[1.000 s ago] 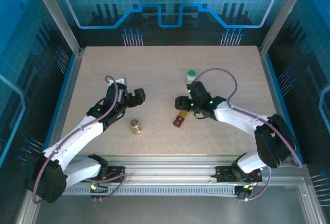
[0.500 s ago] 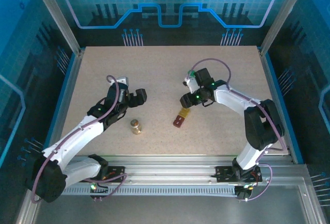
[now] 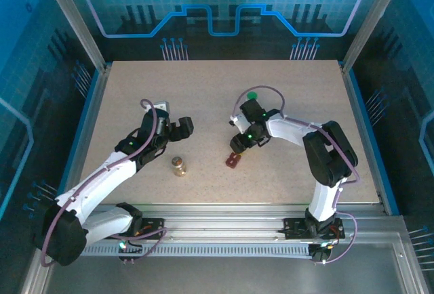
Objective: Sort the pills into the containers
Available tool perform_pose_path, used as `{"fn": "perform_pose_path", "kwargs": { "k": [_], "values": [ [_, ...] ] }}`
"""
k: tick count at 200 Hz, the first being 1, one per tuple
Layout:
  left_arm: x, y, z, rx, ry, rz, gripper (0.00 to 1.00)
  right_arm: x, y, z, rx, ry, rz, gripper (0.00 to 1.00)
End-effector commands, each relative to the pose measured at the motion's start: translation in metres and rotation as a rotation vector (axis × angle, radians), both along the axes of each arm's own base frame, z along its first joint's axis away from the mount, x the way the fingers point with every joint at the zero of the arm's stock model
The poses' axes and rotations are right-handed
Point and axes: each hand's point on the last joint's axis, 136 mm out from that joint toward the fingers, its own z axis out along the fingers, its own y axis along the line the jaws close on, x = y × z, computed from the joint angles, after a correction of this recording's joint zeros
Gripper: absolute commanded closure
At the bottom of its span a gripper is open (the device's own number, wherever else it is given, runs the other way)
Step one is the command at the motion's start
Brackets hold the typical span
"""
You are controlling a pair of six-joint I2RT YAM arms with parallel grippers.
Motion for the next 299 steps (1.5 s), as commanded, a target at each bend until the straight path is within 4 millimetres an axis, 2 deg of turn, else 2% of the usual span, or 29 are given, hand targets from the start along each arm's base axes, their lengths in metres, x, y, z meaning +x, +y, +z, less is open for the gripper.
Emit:
{"fn": "perform_pose_path", "kwargs": {
  "k": [1,40,66,85,93,100,102,114,130,141,164,179,192,219,236,267,299],
  "values": [
    [0.002,-0.006,0.012,-0.011,-0.017,-0.017,0.01,-0.007,-0.007,-0.014,-0.087,0.043,-0.006,0.40],
    [0.001,-0.006,0.011,-0.012,-0.017,-0.017,0.01,0.000,-0.016,-0.016,-0.087,0.028,-0.176,0.43],
    [0.001,-0.006,0.011,-0.014,-0.019,-0.018,0.01,0.007,-0.023,-0.005,0.013,0.004,-0.409,0.43],
    [0.001,-0.006,0.012,-0.017,-0.020,-0.017,0.01,0.008,-0.039,-0.001,0.070,-0.009,-0.633,0.45],
    [0.001,-0.007,0.012,-0.017,-0.020,-0.018,0.01,0.007,-0.045,0.005,0.107,-0.035,-0.712,0.42],
    [0.001,-0.008,0.013,-0.020,-0.023,-0.021,0.01,0.009,-0.046,0.015,0.157,-0.071,-0.756,0.41],
    [0.001,-0.008,0.013,-0.020,-0.022,-0.021,0.01,0.004,-0.049,0.010,0.153,-0.063,-0.767,0.41],
    [0.000,-0.009,0.014,-0.019,-0.020,-0.025,0.01,0.003,-0.051,0.023,0.224,-0.106,-0.792,0.41],
    [-0.001,-0.010,0.015,-0.011,-0.018,-0.031,0.01,0.004,-0.051,0.043,0.264,-0.125,-0.775,0.39],
    [-0.001,-0.009,0.017,-0.003,-0.017,-0.032,0.01,0.001,-0.054,0.054,0.226,-0.132,-0.751,0.39],
    [0.000,-0.009,0.018,0.007,-0.013,-0.031,0.01,-0.011,-0.057,0.065,0.136,-0.125,-0.660,0.34],
    [0.000,-0.010,0.018,0.002,-0.013,-0.034,0.01,-0.023,-0.052,0.061,0.129,-0.094,-0.571,0.27],
    [0.000,-0.011,0.019,-0.004,-0.013,-0.035,0.01,-0.032,-0.055,0.054,0.103,-0.071,-0.535,0.25],
    [0.001,-0.014,0.023,-0.012,-0.015,-0.046,0.01,-0.045,-0.050,0.045,0.096,-0.013,-0.432,0.25],
    [0.001,-0.016,0.023,-0.009,-0.012,-0.051,0.01,-0.053,-0.044,0.037,0.097,0.034,-0.373,0.28],
    [0.001,-0.021,0.021,-0.007,-0.002,-0.062,0.01,-0.053,-0.041,0.024,0.066,0.084,-0.328,0.33],
    [-0.003,-0.023,0.018,0.004,0.007,-0.070,0.01,-0.051,-0.042,0.011,0.022,0.111,-0.318,0.34]
  ]
}}
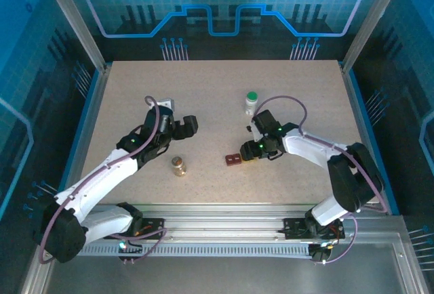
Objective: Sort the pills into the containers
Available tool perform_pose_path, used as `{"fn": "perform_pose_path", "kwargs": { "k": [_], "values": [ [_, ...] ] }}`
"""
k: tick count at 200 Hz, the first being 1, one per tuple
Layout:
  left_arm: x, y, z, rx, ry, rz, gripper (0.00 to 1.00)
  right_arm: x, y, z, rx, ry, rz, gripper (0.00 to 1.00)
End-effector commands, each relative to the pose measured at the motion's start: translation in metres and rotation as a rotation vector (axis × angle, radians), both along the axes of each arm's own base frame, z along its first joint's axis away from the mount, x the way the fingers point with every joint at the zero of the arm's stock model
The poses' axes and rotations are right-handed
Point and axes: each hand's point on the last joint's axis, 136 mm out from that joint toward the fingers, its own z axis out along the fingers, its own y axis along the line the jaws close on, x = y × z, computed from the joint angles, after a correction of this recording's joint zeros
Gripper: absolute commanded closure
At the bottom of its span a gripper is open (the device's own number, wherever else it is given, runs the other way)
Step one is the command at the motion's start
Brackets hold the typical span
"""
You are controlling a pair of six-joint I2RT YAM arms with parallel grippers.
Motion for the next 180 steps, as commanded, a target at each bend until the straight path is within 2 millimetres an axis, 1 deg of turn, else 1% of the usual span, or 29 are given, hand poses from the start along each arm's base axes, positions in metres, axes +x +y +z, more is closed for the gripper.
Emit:
{"fn": "perform_pose_path", "kwargs": {
  "k": [1,46,69,120,128,152,173,180],
  "values": [
    [-0.002,-0.005,0.005,0.004,0.002,-0.018,0.01,0.001,0.001,-0.002,-0.010,0.029,0.040,0.33],
    [0.000,-0.007,0.004,0.005,0.005,-0.022,0.01,0.006,0.011,-0.004,0.031,0.031,0.062,0.35],
    [0.000,-0.010,0.003,0.006,0.007,-0.029,0.01,0.006,0.013,-0.007,0.033,0.046,0.064,0.36],
    [0.001,-0.011,-0.001,0.018,0.014,-0.033,0.01,0.005,0.007,-0.023,-0.004,0.071,0.028,0.42],
    [0.002,-0.012,-0.002,0.020,0.015,-0.036,0.01,0.006,0.005,-0.025,-0.011,0.067,0.011,0.44],
    [0.004,-0.015,-0.002,0.025,0.012,-0.048,0.01,0.014,-0.001,-0.024,-0.014,0.036,-0.062,0.56],
    [0.008,-0.026,0.002,0.032,-0.007,-0.113,0.01,0.021,-0.007,-0.020,0.017,0.004,-0.138,0.57],
    [0.010,-0.030,0.005,0.035,-0.012,-0.136,0.01,0.028,-0.009,-0.016,0.031,-0.016,-0.170,0.57]
  ]
}}
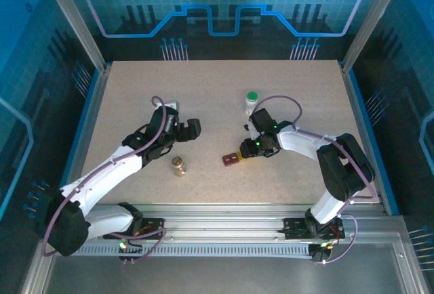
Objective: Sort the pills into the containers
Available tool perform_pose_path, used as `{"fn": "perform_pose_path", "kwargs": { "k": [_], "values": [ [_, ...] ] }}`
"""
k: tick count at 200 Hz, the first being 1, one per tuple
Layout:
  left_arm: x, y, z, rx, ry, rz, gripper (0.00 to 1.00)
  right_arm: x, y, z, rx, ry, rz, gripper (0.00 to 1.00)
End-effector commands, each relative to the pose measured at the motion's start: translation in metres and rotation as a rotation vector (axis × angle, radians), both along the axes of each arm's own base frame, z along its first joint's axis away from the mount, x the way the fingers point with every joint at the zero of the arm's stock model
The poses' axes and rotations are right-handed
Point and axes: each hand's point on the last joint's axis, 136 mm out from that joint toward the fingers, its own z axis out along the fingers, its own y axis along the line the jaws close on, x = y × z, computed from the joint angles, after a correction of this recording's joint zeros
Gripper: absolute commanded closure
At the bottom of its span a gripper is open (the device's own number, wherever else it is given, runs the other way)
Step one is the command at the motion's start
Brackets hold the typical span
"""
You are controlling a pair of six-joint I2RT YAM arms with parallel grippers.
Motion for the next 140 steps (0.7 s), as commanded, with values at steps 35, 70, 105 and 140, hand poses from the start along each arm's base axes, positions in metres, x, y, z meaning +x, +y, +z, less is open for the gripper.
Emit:
{"fn": "perform_pose_path", "kwargs": {
  "k": [35,70,105,140],
  "values": [
    [0.024,-0.044,0.033,0.051,-0.089,-0.239,0.01,0.018,-0.049,-0.006,-0.002,-0.057,-0.285,0.57],
    [0.039,-0.079,0.015,0.153,-0.068,-0.489,0.01,0.027,-0.062,-0.007,0.004,-0.075,-0.330,0.57],
    [0.036,-0.122,-0.014,0.218,-0.097,-0.877,0.12,0.032,-0.064,-0.011,0.034,-0.058,-0.315,0.57],
    [0.009,-0.149,-0.043,0.223,-0.170,-1.210,0.16,0.034,-0.060,-0.010,0.073,-0.066,-0.300,0.57]
  ]
}}
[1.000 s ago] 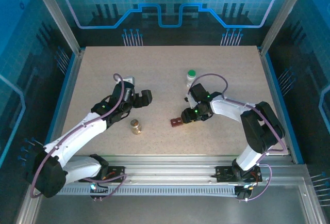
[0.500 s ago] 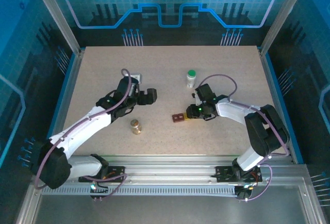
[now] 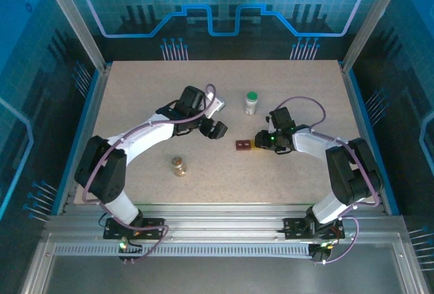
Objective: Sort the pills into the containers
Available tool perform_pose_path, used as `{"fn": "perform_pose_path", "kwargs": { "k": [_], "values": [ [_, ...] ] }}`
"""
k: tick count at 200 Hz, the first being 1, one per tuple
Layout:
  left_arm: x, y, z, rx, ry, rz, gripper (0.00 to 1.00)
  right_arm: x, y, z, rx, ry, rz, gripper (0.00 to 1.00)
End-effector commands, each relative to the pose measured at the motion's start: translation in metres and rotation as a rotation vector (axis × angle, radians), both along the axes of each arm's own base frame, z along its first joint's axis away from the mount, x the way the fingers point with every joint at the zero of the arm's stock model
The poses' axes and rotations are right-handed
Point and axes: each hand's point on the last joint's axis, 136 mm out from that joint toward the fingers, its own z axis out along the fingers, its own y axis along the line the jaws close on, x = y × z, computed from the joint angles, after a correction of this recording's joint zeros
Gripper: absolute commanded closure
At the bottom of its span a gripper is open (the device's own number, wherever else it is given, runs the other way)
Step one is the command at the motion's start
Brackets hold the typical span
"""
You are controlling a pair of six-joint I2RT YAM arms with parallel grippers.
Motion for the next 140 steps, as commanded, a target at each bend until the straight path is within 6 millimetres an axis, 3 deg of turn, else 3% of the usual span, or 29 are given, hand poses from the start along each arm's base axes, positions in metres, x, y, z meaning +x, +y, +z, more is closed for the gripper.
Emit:
{"fn": "perform_pose_path", "kwargs": {
  "k": [1,41,74,100,140],
  "values": [
    [-0.031,-0.031,-0.005,-0.024,-0.068,-0.371,0.16,-0.005,-0.003,-0.011,0.006,0.021,0.009,0.57],
    [-0.037,-0.048,-0.043,0.088,-0.064,-0.466,0.18,-0.003,0.003,-0.009,0.036,0.006,0.034,0.57],
    [-0.028,-0.057,-0.068,0.175,-0.096,-0.461,0.20,-0.003,0.008,-0.013,0.058,0.006,0.059,0.57],
    [-0.018,-0.056,-0.079,0.208,-0.099,-0.426,0.20,-0.005,0.009,-0.018,0.062,0.011,0.067,0.57],
    [-0.024,-0.060,-0.092,0.235,-0.103,-0.459,0.21,-0.006,0.013,-0.021,0.074,0.023,0.088,0.58]
  ]
}}
